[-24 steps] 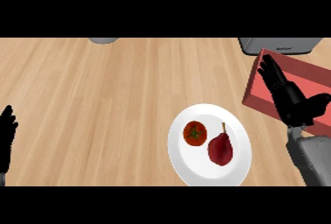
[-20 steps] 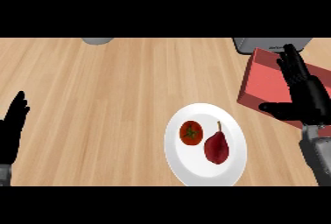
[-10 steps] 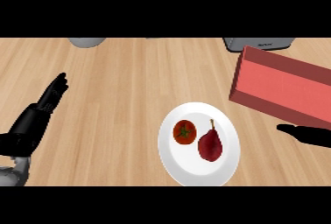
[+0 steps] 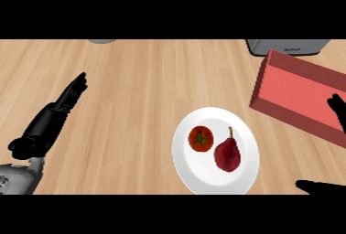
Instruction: Pick the pear from the plate and place it in the cardboard box
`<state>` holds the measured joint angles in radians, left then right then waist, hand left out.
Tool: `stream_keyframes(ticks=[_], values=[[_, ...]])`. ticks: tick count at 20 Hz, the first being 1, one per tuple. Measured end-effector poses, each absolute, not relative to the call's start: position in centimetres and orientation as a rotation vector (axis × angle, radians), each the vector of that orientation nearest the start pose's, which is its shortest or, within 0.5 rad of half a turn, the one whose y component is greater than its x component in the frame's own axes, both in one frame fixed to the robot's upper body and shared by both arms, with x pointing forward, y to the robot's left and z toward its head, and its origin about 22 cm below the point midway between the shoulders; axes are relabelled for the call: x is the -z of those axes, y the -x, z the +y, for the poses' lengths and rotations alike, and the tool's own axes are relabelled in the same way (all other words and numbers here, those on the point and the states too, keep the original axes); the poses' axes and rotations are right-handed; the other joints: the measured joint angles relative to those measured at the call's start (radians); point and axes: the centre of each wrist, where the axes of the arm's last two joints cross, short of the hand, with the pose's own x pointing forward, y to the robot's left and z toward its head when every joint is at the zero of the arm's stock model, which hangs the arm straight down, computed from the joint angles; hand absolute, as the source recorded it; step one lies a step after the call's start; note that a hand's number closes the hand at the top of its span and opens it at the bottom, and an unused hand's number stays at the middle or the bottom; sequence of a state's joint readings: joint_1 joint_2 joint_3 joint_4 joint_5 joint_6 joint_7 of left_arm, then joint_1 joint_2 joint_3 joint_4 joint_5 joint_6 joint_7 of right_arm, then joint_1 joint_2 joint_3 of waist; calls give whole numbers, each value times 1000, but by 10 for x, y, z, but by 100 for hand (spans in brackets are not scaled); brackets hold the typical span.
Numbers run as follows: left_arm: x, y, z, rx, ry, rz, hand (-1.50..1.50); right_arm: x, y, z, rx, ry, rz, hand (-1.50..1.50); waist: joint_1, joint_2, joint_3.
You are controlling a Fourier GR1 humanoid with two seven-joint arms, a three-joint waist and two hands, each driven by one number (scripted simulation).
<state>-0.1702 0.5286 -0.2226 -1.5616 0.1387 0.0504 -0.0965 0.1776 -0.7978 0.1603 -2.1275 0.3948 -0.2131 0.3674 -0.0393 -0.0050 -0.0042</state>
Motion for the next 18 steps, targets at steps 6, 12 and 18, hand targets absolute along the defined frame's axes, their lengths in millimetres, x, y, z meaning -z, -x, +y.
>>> stream_keyframes(ticks=[6, 12, 18], values=[[-69, -286, 273, 532, -104, -1748, 0, -158, -170, -259, -995, 890, -1291, -150, 39, 8, -1], [-67, -294, 261, 554, -79, -1752, 0, -171, -173, -217, -1110, 911, -1116, -150, 67, 11, -1], [-72, -297, 259, 549, -72, -1760, 0, -158, -189, -181, -1151, 852, -1066, -150, 69, 8, 0]])
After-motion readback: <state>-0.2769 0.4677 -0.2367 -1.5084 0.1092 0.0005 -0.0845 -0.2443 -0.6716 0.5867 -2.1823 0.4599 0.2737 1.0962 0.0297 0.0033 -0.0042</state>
